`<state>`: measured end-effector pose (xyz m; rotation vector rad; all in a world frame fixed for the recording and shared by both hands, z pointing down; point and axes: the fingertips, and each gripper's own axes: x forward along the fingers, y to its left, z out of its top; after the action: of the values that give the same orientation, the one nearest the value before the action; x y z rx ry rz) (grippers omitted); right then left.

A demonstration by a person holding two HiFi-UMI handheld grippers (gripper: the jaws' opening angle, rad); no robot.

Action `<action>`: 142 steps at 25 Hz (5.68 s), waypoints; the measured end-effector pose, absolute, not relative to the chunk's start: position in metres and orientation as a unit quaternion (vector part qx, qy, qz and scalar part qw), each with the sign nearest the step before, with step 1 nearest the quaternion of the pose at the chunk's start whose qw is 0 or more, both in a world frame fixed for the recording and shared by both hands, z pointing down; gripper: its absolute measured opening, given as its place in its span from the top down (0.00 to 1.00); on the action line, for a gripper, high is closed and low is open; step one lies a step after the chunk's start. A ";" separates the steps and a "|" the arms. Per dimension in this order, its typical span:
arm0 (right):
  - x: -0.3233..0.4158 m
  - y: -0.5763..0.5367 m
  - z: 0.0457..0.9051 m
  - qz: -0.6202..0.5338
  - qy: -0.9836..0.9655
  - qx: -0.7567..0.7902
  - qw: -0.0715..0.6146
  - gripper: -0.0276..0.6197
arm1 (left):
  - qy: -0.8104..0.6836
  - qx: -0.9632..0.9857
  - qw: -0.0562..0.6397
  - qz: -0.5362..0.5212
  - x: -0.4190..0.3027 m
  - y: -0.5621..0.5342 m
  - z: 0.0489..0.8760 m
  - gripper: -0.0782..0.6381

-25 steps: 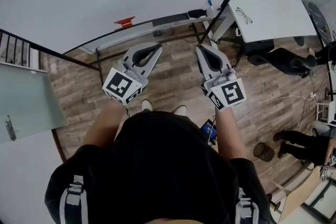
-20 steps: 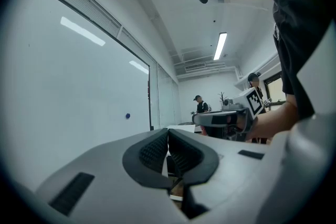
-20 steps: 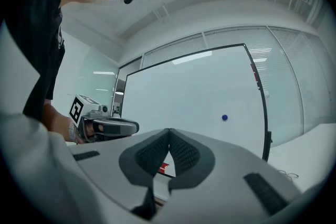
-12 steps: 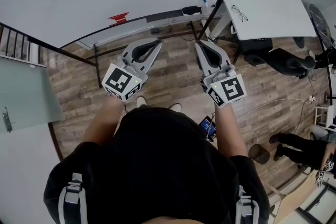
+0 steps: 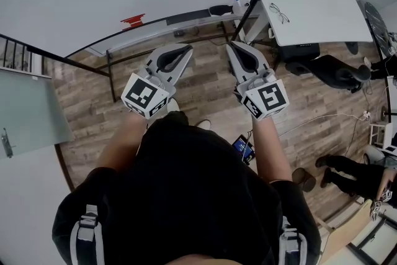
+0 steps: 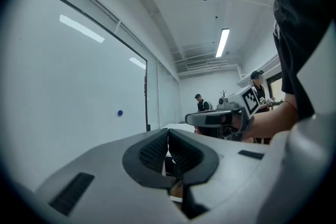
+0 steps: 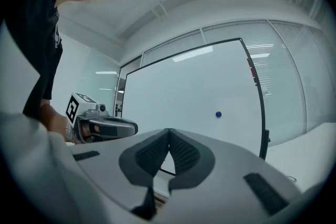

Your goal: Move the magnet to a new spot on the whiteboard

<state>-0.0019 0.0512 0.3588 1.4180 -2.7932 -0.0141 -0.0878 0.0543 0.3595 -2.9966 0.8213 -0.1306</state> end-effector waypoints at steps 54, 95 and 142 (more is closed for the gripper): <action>0.037 -0.314 0.347 -0.041 -0.795 0.601 0.070 0.75 | 0.326 -0.945 0.008 -0.012 -0.071 -0.230 0.349 0.88; 0.030 -0.295 0.345 -0.055 -0.778 0.622 0.072 0.77 | 0.336 -0.942 0.011 -0.011 -0.107 -0.234 0.345 0.88; 0.011 -0.183 0.371 0.008 -0.925 0.379 0.006 0.77 | 0.396 -0.917 0.004 -0.040 -0.107 -0.166 0.367 0.88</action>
<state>0.0110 -0.1831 0.3710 1.1874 -2.8965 0.0265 -0.1066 -0.1656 0.3674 -2.8750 1.2400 -0.1265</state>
